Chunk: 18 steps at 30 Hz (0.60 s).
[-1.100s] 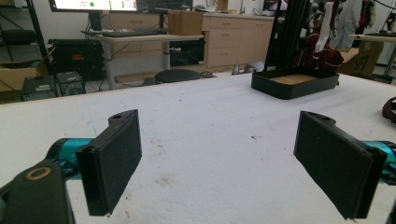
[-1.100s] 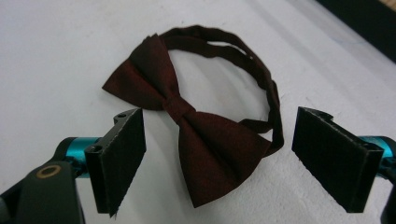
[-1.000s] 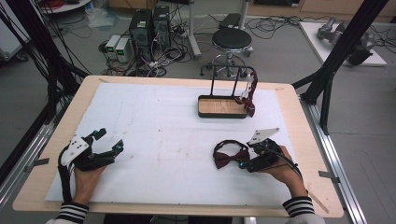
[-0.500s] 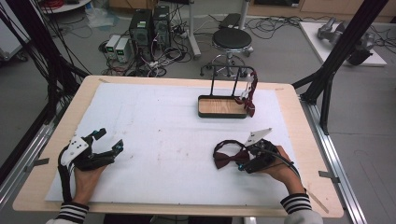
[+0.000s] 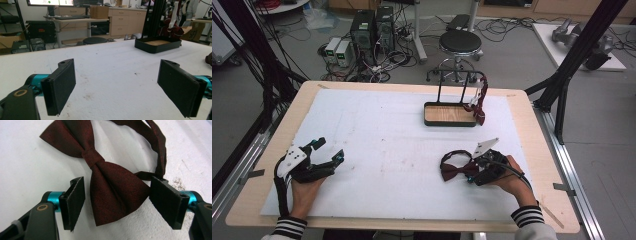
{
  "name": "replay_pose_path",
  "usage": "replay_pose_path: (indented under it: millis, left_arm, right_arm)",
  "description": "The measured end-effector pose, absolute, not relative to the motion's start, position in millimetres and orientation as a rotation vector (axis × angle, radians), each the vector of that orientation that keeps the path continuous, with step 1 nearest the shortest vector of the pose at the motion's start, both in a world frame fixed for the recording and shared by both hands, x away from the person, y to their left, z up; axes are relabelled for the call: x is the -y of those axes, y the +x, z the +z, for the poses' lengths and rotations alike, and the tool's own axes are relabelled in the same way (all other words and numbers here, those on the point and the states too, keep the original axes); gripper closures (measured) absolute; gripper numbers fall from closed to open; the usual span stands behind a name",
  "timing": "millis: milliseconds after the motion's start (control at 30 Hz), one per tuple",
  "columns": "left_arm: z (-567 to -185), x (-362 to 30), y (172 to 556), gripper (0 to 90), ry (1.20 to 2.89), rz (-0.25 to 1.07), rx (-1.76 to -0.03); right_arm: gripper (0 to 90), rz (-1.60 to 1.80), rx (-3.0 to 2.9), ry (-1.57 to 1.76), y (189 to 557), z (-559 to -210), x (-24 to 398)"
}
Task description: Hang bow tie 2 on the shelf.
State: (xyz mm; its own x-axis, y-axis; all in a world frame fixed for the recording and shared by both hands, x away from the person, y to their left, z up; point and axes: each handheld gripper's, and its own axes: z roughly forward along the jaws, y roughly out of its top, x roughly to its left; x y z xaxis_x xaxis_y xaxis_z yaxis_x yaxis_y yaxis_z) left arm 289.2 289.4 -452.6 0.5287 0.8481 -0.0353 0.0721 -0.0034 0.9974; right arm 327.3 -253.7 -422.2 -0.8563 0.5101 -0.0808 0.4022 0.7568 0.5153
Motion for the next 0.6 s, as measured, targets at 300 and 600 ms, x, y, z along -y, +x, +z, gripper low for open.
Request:
replay_pose_path:
  millis: [300, 600]
  left_arm:
    - [-452.6, -289.3, 289.2, 15.5, 1.459, 0.742, -0.845]
    - [-452.6, -289.3, 289.2, 15.4, 1.460, 0.743, -0.843]
  right_arm:
    - [42.5, 0.721, -2.755, 0.747, 329.8, -423.2, 254.6]
    - [59.9, 0.751, -2.798, 0.805, 328.9, -422.6, 255.1]
